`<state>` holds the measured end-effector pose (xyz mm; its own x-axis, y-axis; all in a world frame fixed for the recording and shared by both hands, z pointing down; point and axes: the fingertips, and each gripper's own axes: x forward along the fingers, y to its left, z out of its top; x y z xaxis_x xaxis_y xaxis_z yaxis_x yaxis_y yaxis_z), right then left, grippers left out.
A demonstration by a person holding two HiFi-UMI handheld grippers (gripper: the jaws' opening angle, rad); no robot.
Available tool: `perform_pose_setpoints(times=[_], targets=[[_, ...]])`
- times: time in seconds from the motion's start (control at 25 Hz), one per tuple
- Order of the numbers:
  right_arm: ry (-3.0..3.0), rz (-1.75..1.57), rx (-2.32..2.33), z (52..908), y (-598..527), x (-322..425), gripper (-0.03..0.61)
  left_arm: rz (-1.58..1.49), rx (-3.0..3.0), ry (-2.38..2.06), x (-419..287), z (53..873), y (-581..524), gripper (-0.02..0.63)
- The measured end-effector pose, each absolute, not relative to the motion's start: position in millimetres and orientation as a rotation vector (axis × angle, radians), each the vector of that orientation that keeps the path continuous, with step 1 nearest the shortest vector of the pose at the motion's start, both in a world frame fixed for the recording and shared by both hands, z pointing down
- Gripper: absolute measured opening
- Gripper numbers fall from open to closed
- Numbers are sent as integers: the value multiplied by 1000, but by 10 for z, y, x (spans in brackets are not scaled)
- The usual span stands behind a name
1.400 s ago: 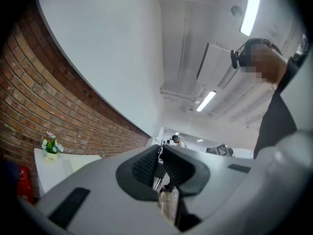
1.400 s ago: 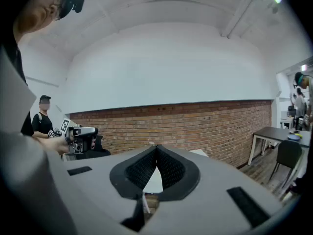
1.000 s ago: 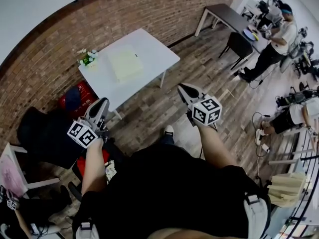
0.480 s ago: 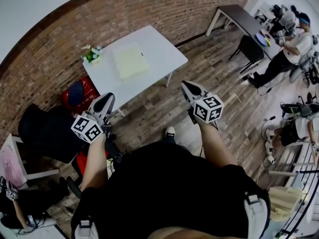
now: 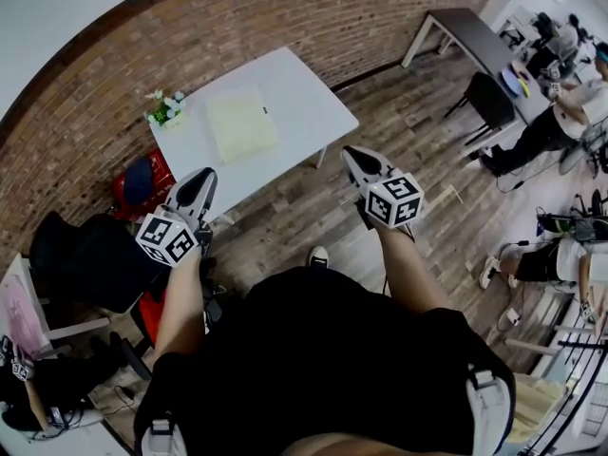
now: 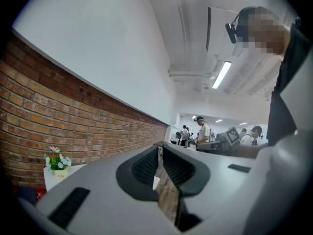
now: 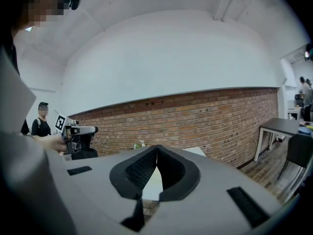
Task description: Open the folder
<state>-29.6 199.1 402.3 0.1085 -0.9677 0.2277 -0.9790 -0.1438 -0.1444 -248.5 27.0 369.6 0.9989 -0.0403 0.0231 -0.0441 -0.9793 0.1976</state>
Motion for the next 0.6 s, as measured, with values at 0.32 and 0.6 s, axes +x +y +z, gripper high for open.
perform_pose_setpoints(times=[0.32, 0.6], targets=[[-2088, 452, 2259, 4105, 1732, 310, 28, -15, 2934, -197, -1948, 3620, 73, 37], [-2142, 468, 2194, 4193, 1508, 750, 28, 25, 2969, -281, -1540, 3639, -6, 37]])
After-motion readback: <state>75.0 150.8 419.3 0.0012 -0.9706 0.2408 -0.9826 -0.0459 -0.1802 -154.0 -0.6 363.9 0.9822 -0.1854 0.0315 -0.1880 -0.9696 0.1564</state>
